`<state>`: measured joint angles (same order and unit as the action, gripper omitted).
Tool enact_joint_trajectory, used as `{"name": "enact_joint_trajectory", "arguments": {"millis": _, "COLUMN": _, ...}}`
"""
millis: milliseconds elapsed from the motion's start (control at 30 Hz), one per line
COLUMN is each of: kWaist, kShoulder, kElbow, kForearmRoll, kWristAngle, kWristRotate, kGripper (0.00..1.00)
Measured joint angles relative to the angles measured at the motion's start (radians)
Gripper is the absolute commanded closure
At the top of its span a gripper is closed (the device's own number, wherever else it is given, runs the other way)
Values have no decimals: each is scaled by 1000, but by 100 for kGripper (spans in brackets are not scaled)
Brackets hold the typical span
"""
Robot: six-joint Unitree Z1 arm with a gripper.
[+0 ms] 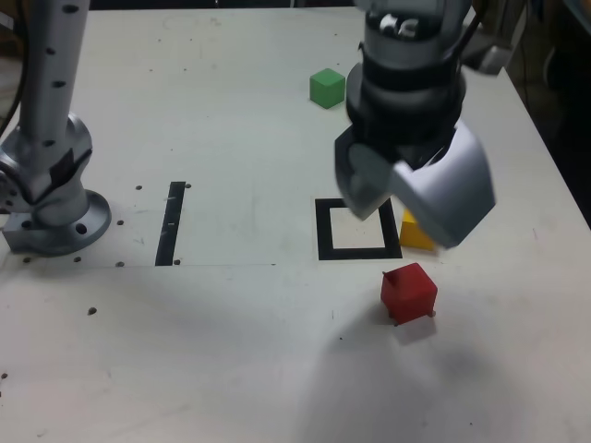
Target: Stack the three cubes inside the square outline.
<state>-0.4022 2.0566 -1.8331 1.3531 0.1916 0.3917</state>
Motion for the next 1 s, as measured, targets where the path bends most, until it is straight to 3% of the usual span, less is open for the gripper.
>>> {"name": "enact_joint_trajectory", "arguments": {"millis": 367, "kWaist": -113, "kShoulder": 53, "kElbow": 16, "kForearmRoll": 2, "kWristAngle": 13, "kWristRotate": 67, "kGripper": 4}}
{"name": "enact_joint_trajectory", "arguments": {"millis": 600, "kWaist": -113, "kShoulder": 121, "kElbow": 11, "kForearmRoll": -2, "kWristAngle": 23, "kWristRotate": 61, "kGripper": 5}}
{"name": "enact_joint_trajectory", "arguments": {"millis": 1000, "kWaist": -69, "kShoulder": 188, "kElbow": 41, "kForearmRoll": -124, "kWristAngle": 23, "kWristRotate": 64, "kGripper": 10}}
